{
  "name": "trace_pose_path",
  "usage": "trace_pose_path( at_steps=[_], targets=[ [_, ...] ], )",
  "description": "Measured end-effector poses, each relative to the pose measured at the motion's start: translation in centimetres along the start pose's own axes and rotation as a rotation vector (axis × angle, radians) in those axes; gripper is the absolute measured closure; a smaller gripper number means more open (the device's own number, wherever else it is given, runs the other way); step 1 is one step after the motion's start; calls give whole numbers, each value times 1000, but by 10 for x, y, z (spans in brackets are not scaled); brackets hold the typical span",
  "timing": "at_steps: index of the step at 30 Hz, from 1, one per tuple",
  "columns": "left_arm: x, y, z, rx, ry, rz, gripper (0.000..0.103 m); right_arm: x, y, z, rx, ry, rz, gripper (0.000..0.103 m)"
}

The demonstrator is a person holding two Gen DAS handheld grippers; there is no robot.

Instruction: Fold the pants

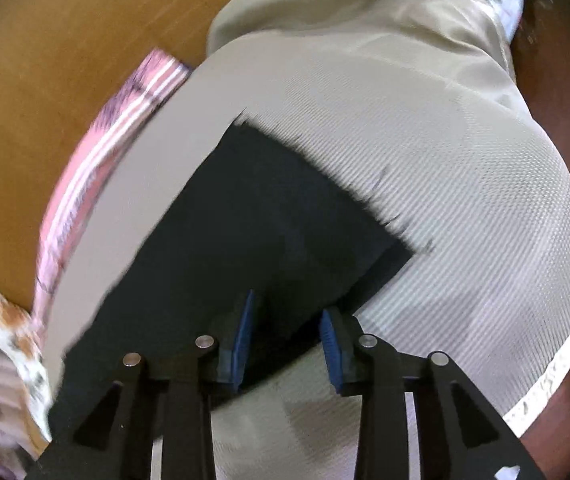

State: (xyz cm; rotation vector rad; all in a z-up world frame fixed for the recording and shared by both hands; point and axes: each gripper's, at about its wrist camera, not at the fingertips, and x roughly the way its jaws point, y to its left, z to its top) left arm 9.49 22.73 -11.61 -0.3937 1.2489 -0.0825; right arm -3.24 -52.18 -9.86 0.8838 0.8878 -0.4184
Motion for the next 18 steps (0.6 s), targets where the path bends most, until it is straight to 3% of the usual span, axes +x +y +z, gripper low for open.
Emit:
trace_pose_path(
  at_steps=[1,5,13,18],
  targets=[
    [0,0,0,-4,-2,2,81,1,-6,5,20,-3,24,74],
    [0,-1,-2,-6,-15,16,81,1,-8,14,-13,-26,-5,97],
    [6,-2,-11,0,-39,51,80,10,-15,12,-102,-59,-127,101],
    [4,5,-10,-27,-30,34,77,9,-17,14,-82,-64,-114,97]
  ],
)
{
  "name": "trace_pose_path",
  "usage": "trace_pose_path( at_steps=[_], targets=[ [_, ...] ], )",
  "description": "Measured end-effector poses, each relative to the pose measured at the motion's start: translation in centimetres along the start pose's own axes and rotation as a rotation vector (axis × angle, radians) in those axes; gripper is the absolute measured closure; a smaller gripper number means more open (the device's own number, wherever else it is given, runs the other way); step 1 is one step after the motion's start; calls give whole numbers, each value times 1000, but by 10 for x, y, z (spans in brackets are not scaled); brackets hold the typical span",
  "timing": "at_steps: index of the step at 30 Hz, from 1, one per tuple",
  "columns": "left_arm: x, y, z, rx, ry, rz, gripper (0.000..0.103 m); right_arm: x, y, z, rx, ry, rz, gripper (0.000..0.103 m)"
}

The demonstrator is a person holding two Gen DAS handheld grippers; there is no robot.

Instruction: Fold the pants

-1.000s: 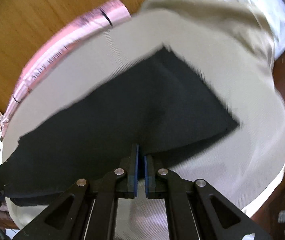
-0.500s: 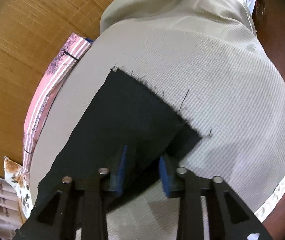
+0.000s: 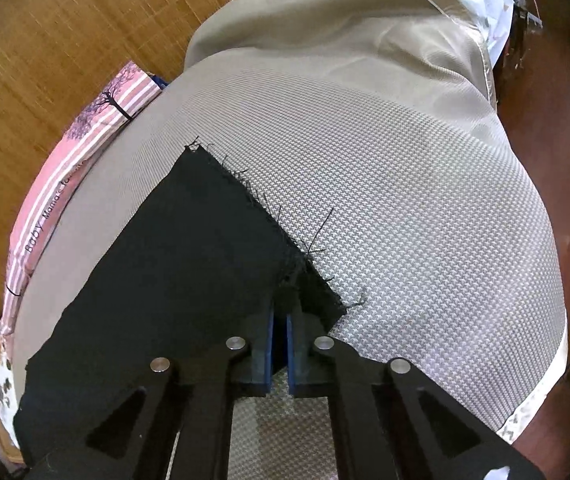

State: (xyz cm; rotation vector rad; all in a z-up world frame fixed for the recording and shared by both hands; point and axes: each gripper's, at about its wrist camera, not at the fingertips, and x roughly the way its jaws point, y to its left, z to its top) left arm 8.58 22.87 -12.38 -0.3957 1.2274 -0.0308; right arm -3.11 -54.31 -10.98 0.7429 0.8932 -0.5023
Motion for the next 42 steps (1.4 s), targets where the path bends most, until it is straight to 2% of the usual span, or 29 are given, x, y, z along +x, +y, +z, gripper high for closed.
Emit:
trace_pose_path(
  at_steps=[1,3,4,8,10,12,14,15,17,19,23,25,29,34,40,41,42],
  targets=[
    [-2,0,1,-7,4,-1,74,-3,1,1,-12,-1,-16,93],
    [-7,-1,2,-8,7,7,71,-12,4,2,-42,-17,-75,61],
    [-11,-3,2,4,8,15,69,-19,5,3,-52,-37,-108,57],
    [-25,-9,2,53,16,65,61,-39,14,11,-92,-85,-141,56],
    [-32,-12,1,95,5,113,50,-47,27,16,-113,-103,-123,56],
    [-41,-14,-1,132,-25,169,44,-50,50,17,-165,-109,-96,56],
    [-48,-14,0,149,-49,208,43,-48,80,16,-228,-95,-39,56],
    [-52,-13,1,152,-68,266,43,-44,97,14,-264,-79,-4,56],
    [-58,-4,6,139,-80,326,43,-34,138,6,-345,-34,76,56],
    [-69,4,9,99,-116,336,43,-19,179,-4,-426,28,173,56],
    [-94,-6,12,119,-223,262,43,12,266,-34,-600,173,340,56],
    [-98,-19,16,141,-233,217,43,31,311,-51,-679,269,429,56],
    [-89,-63,31,200,-210,114,43,63,383,-82,-799,440,519,56],
    [-64,-98,32,242,-143,46,43,103,439,-113,-873,598,560,56],
    [-35,-90,29,222,-51,52,43,137,466,-140,-913,730,553,56],
    [-33,-88,28,218,-46,48,43,138,469,-145,-920,744,550,57],
    [-31,-87,27,219,-40,49,43,140,471,-146,-929,744,555,71]
  ],
)
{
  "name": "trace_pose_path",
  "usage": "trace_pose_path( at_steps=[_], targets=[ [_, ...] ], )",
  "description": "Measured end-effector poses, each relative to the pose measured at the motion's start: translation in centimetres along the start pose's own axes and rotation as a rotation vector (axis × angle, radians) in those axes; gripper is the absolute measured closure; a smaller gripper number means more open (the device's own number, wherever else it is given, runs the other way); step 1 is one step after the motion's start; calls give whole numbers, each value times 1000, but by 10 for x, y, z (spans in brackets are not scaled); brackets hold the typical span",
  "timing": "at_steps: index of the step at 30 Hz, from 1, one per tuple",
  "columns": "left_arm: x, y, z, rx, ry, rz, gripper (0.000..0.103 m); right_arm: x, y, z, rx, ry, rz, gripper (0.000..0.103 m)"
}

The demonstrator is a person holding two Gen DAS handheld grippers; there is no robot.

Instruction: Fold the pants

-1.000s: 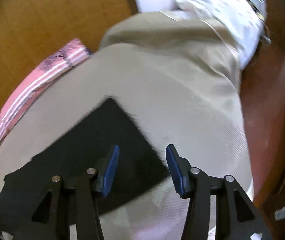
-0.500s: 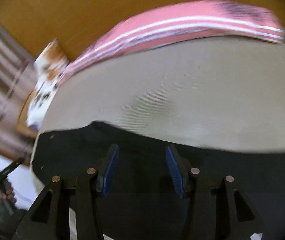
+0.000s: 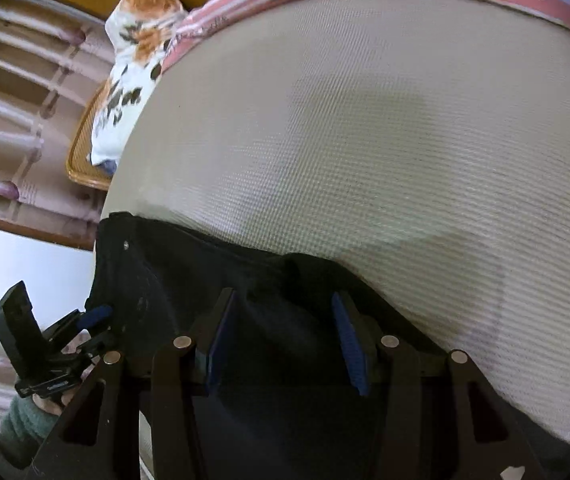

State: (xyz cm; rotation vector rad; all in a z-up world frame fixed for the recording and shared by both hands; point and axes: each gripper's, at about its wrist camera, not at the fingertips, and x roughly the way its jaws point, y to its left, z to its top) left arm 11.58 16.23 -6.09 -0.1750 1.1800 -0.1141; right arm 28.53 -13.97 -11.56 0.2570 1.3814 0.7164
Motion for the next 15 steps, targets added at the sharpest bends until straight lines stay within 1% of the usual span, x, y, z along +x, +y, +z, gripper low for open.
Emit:
trace_pose_path(
  at_steps=[1,2,4,5,9,10,13,14,15],
  targets=[
    [2,0,-1,5,7,6,43,1,1,2,-9,-5,13,84],
    [3,0,-1,8,12,11,43,0,3,7,-4,-14,29,91],
    [5,0,-2,11,12,14,43,-8,9,13,-23,-65,44,92],
    [6,0,-2,12,9,11,43,-9,14,15,-59,-71,8,93],
    [7,3,-5,28,-11,12,43,8,18,16,-105,-84,-117,95],
    [7,3,-6,37,-16,16,43,15,20,16,-132,-97,-157,95],
    [8,-1,-7,63,-17,40,43,17,26,15,-151,-138,-185,92],
    [9,-2,-5,64,-13,46,43,15,27,14,-152,-145,-183,85],
    [7,-4,-2,60,-12,54,43,9,28,12,-144,-156,-190,73]
  ],
)
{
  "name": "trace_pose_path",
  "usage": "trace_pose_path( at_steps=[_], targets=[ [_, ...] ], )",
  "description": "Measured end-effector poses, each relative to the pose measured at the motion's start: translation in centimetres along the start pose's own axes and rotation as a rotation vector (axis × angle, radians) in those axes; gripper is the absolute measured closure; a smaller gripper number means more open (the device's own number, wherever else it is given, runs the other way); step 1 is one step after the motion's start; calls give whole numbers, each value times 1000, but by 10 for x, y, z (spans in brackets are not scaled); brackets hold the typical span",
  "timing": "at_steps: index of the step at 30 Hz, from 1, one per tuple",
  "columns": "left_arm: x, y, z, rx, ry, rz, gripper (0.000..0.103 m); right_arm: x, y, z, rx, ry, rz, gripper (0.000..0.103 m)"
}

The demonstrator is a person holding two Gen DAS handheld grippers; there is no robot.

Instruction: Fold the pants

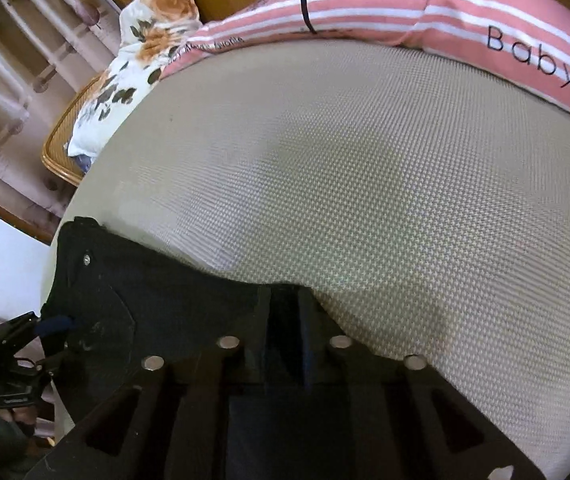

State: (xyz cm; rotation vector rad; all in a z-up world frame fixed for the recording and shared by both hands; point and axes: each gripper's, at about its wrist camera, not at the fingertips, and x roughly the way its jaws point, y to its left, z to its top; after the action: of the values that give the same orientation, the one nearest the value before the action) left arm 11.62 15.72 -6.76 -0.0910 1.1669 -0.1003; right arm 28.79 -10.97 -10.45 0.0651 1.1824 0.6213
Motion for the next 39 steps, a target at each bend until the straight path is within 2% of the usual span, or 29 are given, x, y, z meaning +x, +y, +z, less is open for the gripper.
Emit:
trace_pose_path(
  at_steps=[2,6,10,14,17,20,24,27,29,30,32,35,37,39],
  targets=[
    [-8,-6,6,10,-18,18,43,-18,-1,-1,22,-45,-17,66],
    [-34,-30,22,74,-131,22,43,-81,-9,-11,52,-166,-50,65],
    [-37,-64,40,154,-183,-45,42,-142,-41,-41,105,-223,-135,62],
    [-25,-112,56,237,-199,-120,42,-172,-85,-85,211,-221,-261,60],
    [-7,-153,63,303,-183,-197,42,-180,-103,-114,296,-227,-300,60],
    [13,-183,68,340,-159,-254,42,-181,-111,-140,335,-226,-287,60],
    [43,-198,80,332,-138,-277,42,-161,-112,-156,331,-195,-288,62],
    [72,-198,90,298,-97,-224,42,-147,-114,-161,305,-194,-341,65],
    [97,-189,95,268,-56,-139,42,-137,-117,-163,275,-185,-431,69],
    [103,-182,94,256,-43,-130,42,-135,-118,-163,259,-196,-455,70],
    [104,-174,91,252,-85,-146,42,-135,-121,-165,231,-231,-509,70],
    [107,-179,89,301,-99,-99,41,-142,-136,-169,279,-267,-531,70],
    [108,-179,90,292,-108,-95,40,-148,-147,-174,302,-280,-542,71],
    [109,-177,91,280,-111,-96,40,-155,-158,-177,334,-288,-538,77]
  ],
)
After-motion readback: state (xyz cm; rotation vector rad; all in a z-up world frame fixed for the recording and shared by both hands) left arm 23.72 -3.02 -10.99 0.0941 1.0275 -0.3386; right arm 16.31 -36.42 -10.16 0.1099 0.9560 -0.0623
